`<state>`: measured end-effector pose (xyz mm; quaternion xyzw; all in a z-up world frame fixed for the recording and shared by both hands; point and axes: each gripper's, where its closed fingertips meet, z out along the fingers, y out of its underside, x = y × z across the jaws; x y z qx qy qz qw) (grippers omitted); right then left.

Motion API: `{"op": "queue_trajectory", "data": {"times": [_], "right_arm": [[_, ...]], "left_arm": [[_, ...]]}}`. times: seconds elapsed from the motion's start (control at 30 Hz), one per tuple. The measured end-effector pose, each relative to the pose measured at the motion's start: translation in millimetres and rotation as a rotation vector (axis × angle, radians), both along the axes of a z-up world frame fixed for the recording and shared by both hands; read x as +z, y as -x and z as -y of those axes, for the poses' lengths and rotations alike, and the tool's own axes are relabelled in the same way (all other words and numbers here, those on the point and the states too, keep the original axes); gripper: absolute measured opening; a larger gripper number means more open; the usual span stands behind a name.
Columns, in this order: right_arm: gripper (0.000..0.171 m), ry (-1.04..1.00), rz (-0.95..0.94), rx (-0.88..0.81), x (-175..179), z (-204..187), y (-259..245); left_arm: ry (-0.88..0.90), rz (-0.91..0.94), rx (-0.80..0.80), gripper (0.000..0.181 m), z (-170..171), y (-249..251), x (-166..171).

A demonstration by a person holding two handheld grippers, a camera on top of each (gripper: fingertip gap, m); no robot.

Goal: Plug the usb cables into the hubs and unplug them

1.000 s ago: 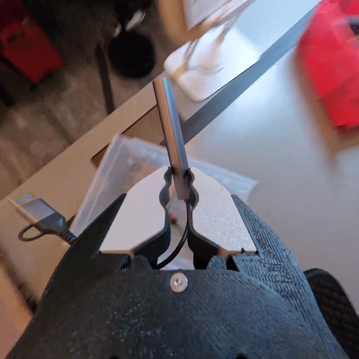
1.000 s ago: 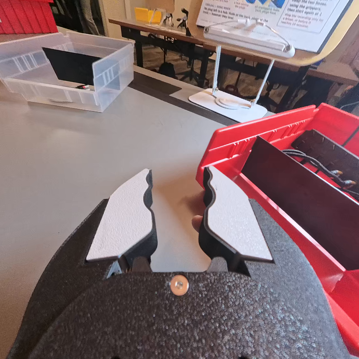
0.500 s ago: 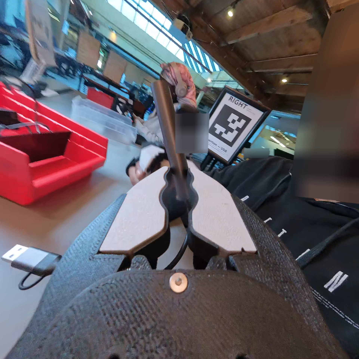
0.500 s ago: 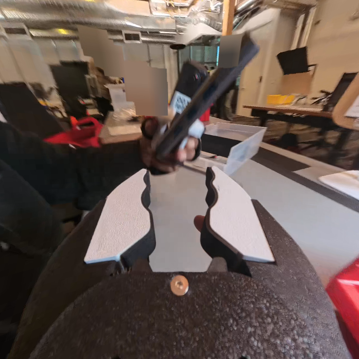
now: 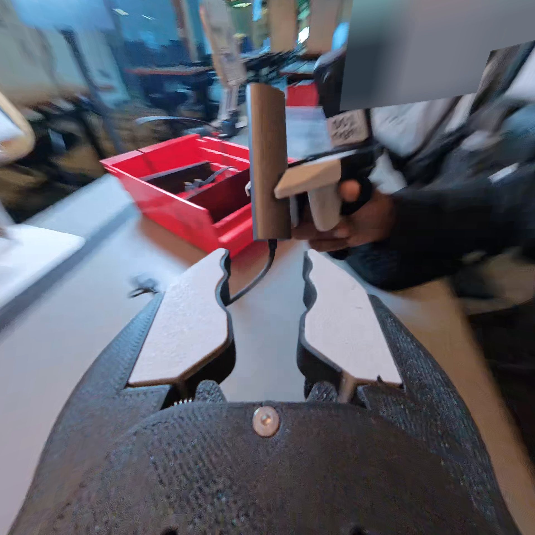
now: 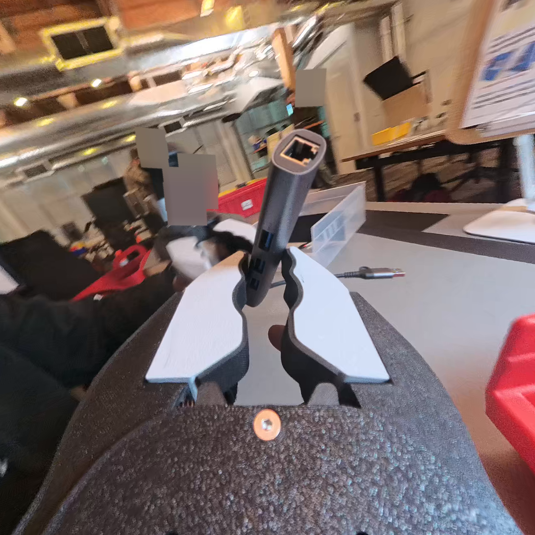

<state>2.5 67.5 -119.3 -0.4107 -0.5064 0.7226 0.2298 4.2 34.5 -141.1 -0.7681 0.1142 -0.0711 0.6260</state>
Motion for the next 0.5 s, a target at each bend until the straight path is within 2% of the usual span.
{"op": "queue_trajectory", "data": {"times": [0.07,0.17,0.23,0.3,0.33,0.4,0.5], "right_arm": [[0.022,0.091,0.033,-0.085,-2.2,-5.4,5.5],[0.022,0.15,0.109,-0.121,-14.9,7.5,9.8],[0.022,0.132,0.126,-0.155,-20.2,11.7,11.8],[0.022,0.108,0.141,-0.158,-25.0,11.7,13.7],[0.022,0.107,0.14,-0.143,-25.5,11.4,14.0],[0.026,0.063,0.093,-0.066,-21.5,14.5,11.9],[0.05,-0.091,-0.037,0.031,-12.8,14.7,4.5]], "left_arm": [[-0.031,-0.284,0.14,0.056,-8.5,-0.5,-4.3],[-0.024,-0.679,0.33,0.047,-17.5,11.2,-17.5],[-0.019,-0.752,0.329,0.032,-19.1,9.3,-29.4],[-0.006,-0.788,0.338,0.031,-18.3,13.0,-33.7],[-0.007,-0.771,0.32,0.031,-17.6,13.8,-32.7],[-0.014,-0.601,0.244,0.03,-15.7,10.5,-29.2],[-0.091,-0.208,-0.006,0.03,-2.2,-5.0,-13.1]]}}
